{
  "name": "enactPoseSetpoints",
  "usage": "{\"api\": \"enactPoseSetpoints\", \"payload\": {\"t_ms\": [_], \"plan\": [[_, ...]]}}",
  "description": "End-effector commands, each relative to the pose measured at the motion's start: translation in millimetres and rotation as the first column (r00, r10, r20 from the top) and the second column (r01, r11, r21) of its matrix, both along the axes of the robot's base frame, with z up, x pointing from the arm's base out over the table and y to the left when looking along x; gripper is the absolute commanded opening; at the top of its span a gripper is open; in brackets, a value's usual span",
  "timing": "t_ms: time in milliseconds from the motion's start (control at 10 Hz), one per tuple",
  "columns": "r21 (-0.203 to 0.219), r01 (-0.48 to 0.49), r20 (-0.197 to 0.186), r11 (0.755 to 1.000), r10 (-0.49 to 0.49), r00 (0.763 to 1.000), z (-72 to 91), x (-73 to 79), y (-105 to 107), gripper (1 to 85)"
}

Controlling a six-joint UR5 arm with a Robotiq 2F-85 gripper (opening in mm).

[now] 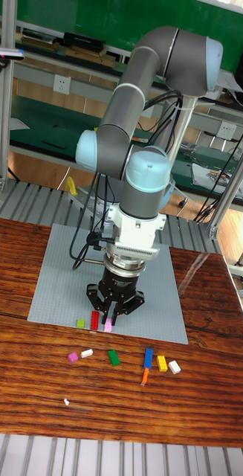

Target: Build with small Lego blocks

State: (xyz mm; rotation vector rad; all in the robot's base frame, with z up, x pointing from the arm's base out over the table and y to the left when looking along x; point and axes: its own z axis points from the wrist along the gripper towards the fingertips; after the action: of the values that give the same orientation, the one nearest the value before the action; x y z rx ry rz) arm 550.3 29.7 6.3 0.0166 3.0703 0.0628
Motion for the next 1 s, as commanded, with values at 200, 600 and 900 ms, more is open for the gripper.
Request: {"api": "enactPoseSetpoints", "payload": {"t_ms": [200,600,900], "plan": [[0.014,0.003,-0.011,1.000,-0.002,1.000,1.1,1.2,-3.5,1.0],[-0.012,0.019,-0.012,1.000,-0.020,1.000,2.0,2.6,-5.2,1.0],[-0.028,-0.013,-0.013,1.000,0.012,1.000,0.0,3.1,6.3,12.3]]}}
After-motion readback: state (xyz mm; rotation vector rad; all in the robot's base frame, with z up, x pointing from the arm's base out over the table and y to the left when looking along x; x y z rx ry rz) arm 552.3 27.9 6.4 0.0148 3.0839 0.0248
